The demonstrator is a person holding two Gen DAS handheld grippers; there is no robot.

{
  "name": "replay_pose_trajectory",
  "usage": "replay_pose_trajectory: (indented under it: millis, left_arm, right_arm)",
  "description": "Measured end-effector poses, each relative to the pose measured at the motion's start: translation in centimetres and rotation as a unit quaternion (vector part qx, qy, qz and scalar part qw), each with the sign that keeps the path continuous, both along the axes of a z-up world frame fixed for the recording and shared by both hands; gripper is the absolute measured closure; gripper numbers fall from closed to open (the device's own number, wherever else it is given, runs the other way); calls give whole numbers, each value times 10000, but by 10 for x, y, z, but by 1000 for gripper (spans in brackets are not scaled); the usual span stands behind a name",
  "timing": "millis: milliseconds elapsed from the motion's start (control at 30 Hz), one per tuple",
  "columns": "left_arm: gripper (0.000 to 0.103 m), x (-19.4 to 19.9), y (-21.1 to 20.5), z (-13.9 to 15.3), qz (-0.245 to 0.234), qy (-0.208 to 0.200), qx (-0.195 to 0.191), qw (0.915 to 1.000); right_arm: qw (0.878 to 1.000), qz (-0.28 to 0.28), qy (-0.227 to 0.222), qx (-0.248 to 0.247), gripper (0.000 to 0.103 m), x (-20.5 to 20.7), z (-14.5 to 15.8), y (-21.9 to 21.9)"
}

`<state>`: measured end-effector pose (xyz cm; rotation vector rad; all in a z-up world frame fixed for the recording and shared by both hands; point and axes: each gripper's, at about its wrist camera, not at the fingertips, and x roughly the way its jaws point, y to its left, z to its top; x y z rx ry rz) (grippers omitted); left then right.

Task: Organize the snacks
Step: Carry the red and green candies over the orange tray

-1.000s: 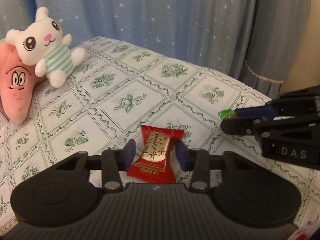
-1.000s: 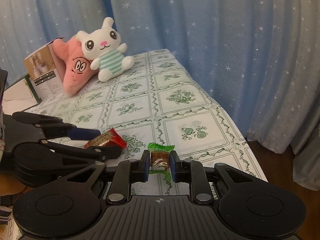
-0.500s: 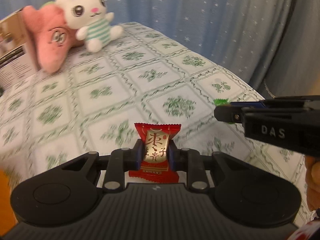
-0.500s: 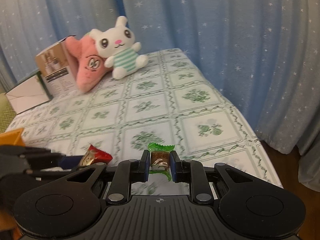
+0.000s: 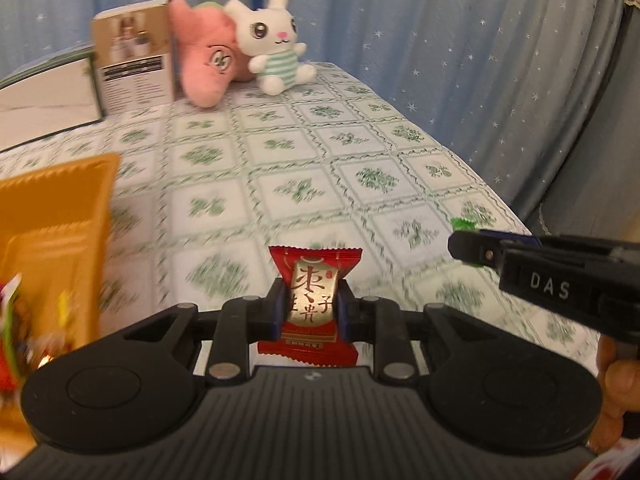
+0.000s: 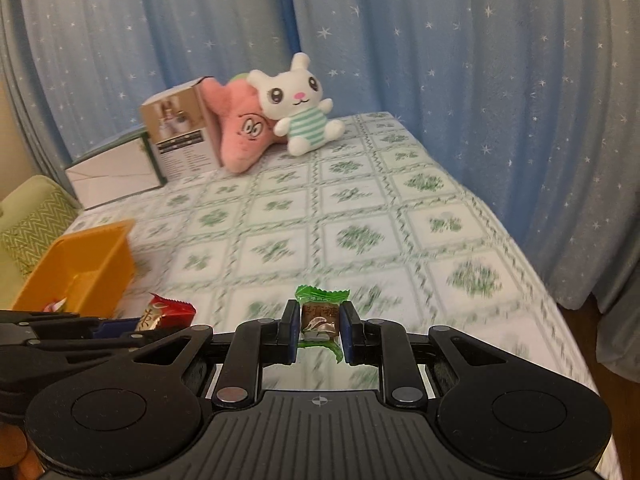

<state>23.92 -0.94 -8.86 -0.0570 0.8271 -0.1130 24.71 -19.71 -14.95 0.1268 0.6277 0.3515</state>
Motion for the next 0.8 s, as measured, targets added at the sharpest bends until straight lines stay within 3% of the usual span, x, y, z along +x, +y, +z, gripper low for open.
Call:
replay_pose_trajectory:
  millis: [433, 800]
  left_arm:
    - [81, -113, 37, 29, 420, -84, -225, 9988]
    - [81, -175, 80, 50, 900, -255, -263, 9953]
  right_arm:
    - [9998, 83, 190, 59, 82, -109, 9, 34]
    - [9988, 471, 103, -64, 82, -156, 25, 73]
